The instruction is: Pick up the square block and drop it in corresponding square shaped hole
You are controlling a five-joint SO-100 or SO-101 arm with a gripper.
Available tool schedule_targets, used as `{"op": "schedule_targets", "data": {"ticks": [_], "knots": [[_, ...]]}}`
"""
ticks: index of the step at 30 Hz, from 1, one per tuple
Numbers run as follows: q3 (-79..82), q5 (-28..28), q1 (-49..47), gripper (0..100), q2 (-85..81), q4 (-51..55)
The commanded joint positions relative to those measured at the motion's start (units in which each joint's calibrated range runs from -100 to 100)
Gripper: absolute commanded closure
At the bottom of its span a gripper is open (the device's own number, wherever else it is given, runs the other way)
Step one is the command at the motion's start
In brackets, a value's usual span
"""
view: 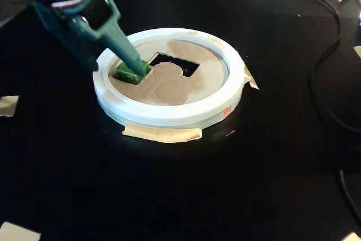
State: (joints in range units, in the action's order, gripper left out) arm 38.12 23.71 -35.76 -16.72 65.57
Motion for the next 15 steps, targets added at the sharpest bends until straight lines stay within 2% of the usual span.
{"op": "schedule_targets", "data": {"ticks": [1, 3, 7, 15], "knots": [[-0.9, -0.1, 2.2, 18, -11.4, 6.6], [-0.1, -0.5, 2.2, 19, -14.9, 11.0], [2.9, -3.2, 3.1, 19, -19.8, 11.8], [16.5, -9.7, 25.3, 19, -38.4, 11.4]]}}
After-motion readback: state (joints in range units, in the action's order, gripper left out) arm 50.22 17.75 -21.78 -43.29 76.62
